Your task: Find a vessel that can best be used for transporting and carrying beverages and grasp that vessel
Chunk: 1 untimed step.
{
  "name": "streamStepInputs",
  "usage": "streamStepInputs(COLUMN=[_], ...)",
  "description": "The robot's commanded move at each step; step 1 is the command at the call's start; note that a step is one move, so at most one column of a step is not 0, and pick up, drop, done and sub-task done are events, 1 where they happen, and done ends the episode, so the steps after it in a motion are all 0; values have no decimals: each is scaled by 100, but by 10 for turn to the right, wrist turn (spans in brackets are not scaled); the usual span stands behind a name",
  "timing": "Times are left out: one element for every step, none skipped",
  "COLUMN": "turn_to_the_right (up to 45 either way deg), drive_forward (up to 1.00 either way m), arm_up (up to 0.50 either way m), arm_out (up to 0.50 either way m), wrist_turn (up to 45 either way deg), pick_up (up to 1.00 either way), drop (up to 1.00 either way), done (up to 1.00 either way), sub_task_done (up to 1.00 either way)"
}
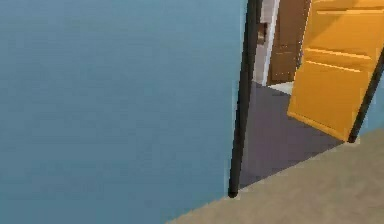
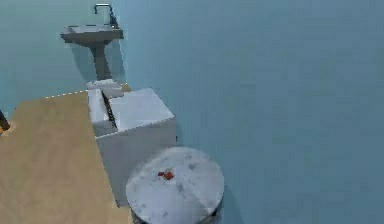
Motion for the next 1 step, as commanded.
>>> streamStepInputs(turn_to_the_right=[0], drive_forward=[65], arm_up=[0], arm_out=[0], wrist_turn=[0], pick_up=[0], drop=[0], done=[0], sub_task_done=[0])
